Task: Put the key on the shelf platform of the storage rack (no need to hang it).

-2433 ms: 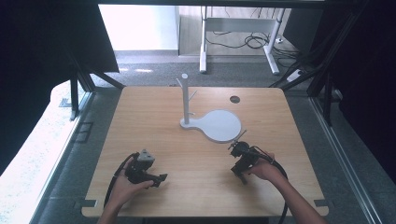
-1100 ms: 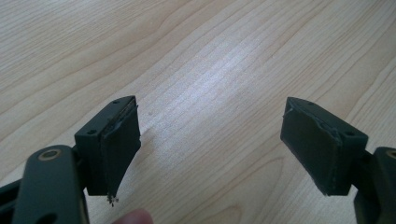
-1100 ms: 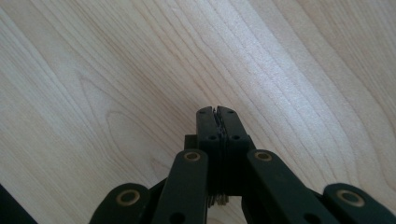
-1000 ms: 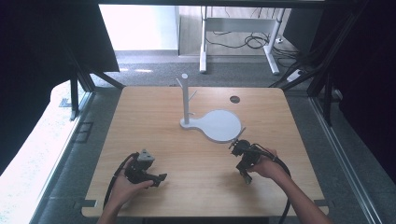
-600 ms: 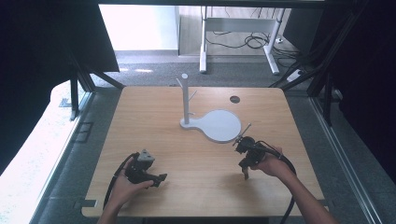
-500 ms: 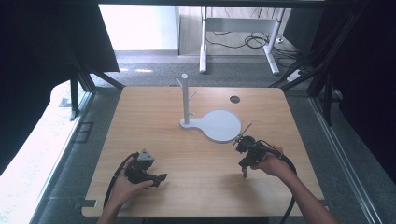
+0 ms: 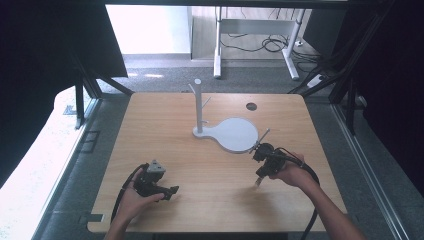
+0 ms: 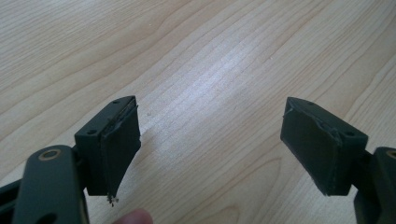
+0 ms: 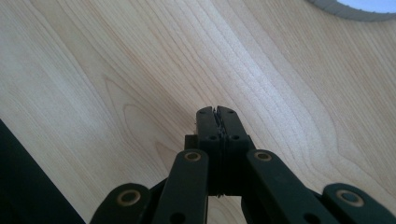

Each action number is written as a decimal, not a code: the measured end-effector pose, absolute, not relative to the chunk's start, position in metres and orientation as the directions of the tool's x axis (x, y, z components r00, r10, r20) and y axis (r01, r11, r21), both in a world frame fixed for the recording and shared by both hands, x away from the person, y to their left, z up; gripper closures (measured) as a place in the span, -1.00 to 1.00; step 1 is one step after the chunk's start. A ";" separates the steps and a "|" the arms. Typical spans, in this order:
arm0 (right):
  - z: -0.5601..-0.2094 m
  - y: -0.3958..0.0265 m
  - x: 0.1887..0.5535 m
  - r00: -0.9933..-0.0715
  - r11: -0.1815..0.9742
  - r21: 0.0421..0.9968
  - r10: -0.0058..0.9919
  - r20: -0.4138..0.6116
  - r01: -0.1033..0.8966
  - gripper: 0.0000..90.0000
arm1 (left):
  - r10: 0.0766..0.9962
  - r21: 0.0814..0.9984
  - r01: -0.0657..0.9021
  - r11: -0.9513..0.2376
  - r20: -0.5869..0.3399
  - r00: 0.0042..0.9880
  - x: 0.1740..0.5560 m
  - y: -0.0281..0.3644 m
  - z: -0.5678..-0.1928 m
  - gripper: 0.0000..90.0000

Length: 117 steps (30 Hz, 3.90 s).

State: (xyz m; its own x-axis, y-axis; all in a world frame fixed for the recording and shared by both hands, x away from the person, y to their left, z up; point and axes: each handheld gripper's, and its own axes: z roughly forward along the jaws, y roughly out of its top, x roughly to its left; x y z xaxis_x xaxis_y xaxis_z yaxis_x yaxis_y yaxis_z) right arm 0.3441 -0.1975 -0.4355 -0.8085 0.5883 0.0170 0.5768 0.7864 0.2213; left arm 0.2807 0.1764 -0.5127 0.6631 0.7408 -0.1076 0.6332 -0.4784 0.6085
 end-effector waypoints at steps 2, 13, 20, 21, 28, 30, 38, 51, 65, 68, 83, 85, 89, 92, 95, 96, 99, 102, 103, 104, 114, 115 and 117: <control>-0.434 -0.197 0.345 -0.809 0.785 0.228 0.588 0.017 0.576 1.00 | 0.741 0.608 0.633 -0.478 -0.107 0.663 0.281 0.176 -0.513 -0.55; -0.427 -0.191 0.351 -0.810 0.786 0.233 0.586 0.018 0.573 1.00 | 0.742 0.605 0.637 -0.478 -0.110 0.661 0.281 0.176 -0.513 -0.55; -0.422 -0.186 0.356 -0.817 0.793 0.238 0.576 0.008 0.561 1.00 | 0.741 0.605 0.636 -0.479 -0.111 0.663 0.281 0.176 -0.513 -0.55; -0.421 -0.185 0.357 -0.819 0.795 0.235 0.573 0.008 0.559 1.00 | 0.742 0.605 0.638 -0.477 -0.113 0.661 0.281 0.176 -0.513 -0.55; -0.419 -0.181 0.359 -0.822 0.798 0.238 0.570 0.004 0.554 1.00 | 0.743 0.604 0.640 -0.474 -0.115 0.659 0.280 0.176 -0.513 -0.55; -0.418 -0.180 0.360 -0.821 0.798 0.235 0.571 0.003 0.556 1.00 | 0.740 0.603 0.638 -0.479 -0.112 0.663 0.280 0.176 -0.513 -0.55; -0.411 -0.176 0.363 -0.826 0.800 0.260 0.563 -0.014 0.541 1.00 | 0.745 0.603 0.642 -0.473 -0.117 0.657 0.280 0.175 -0.514 -0.55; -0.404 -0.168 0.373 -0.829 0.802 0.269 0.559 -0.021 0.533 1.00 | 0.737 0.600 0.636 -0.485 -0.111 0.666 0.281 0.176 -0.514 -0.55; -0.399 -0.164 0.383 -0.827 0.799 0.275 0.561 -0.018 0.536 1.00 | 0.737 0.600 0.637 -0.484 -0.113 0.666 0.280 0.175 -0.514 -0.55; -0.396 -0.163 0.383 -0.830 0.800 0.280 0.557 -0.020 0.530 1.00 | 0.735 0.605 0.630 -0.487 -0.107 0.670 0.281 0.177 -0.513 -0.55; -0.382 -0.152 0.392 -0.832 0.801 0.295 0.554 -0.035 0.521 1.00 | 0.734 0.610 0.627 -0.485 -0.106 0.671 0.280 0.177 -0.511 -0.55; -0.381 -0.150 0.393 -0.832 0.800 0.300 0.553 -0.032 0.520 1.00 | 0.733 0.610 0.627 -0.486 -0.106 0.672 0.279 0.177 -0.510 -0.55; -0.382 -0.147 0.394 -0.829 0.798 0.301 0.557 -0.039 0.522 1.00 | 0.733 0.609 0.627 -0.486 -0.107 0.672 0.280 0.177 -0.511 -0.55; -0.383 -0.147 0.396 -0.829 0.798 0.301 0.558 -0.041 0.522 1.00 | 0.734 0.608 0.628 -0.486 -0.106 0.671 0.280 0.177 -0.511 -0.55; -0.382 -0.146 0.397 -0.823 0.791 0.307 0.567 -0.044 0.529 1.00 | 0.733 0.607 0.627 -0.488 -0.105 0.672 0.280 0.176 -0.512 -0.55; -0.382 -0.146 0.398 -0.822 0.790 0.308 0.568 -0.041 0.530 1.00 | 0.736 0.606 0.632 -0.483 -0.110 0.668 0.279 0.176 -0.512 -0.55; -0.383 -0.145 0.399 -0.823 0.790 0.307 0.567 -0.035 0.531 1.00 | 0.731 0.605 0.626 -0.491 -0.104 0.674 0.280 0.176 -0.512 -0.55; -0.384 -0.144 0.400 -0.823 0.791 0.303 0.567 -0.033 0.532 1.00 | 0.736 0.604 0.633 -0.484 -0.112 0.668 0.280 0.175 -0.512 -0.55; -0.384 -0.143 0.401 -0.823 0.790 0.305 0.567 -0.034 0.532 1.00 | 0.736 0.604 0.634 -0.483 -0.112 0.667 0.280 0.176 -0.512 -0.55; -0.384 -0.143 0.402 -0.825 0.793 0.303 0.564 -0.034 0.529 1.00 | 0.734 0.605 0.631 -0.486 -0.109 0.670 0.280 0.176 -0.512 -0.55; -0.383 -0.133 0.405 -0.830 0.793 0.312 0.558 -0.028 0.523 1.00 | 0.732 0.606 0.628 -0.488 -0.108 0.673 0.280 0.176 -0.512 -0.55; -0.383 -0.133 0.406 -0.829 0.789 0.319 0.559 -0.017 0.525 1.00 | 0.732 0.606 0.628 -0.488 -0.108 0.673 0.280 0.176 -0.512 -0.55; -0.383 -0.132 0.408 -0.827 0.788 0.314 0.562 -0.016 0.530 1.00 | 0.735 0.604 0.633 -0.484 -0.111 0.669 0.280 0.176 -0.512 -0.55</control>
State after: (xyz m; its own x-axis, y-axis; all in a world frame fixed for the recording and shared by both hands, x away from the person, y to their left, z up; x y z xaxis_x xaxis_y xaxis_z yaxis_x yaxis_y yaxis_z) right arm 0.4082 -0.1323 -0.3831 -0.8270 0.5620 -0.0158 0.5296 0.7881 0.3137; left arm 0.2796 0.1756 -0.5120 0.6691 0.7348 -0.1113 0.6326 -0.4844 0.6043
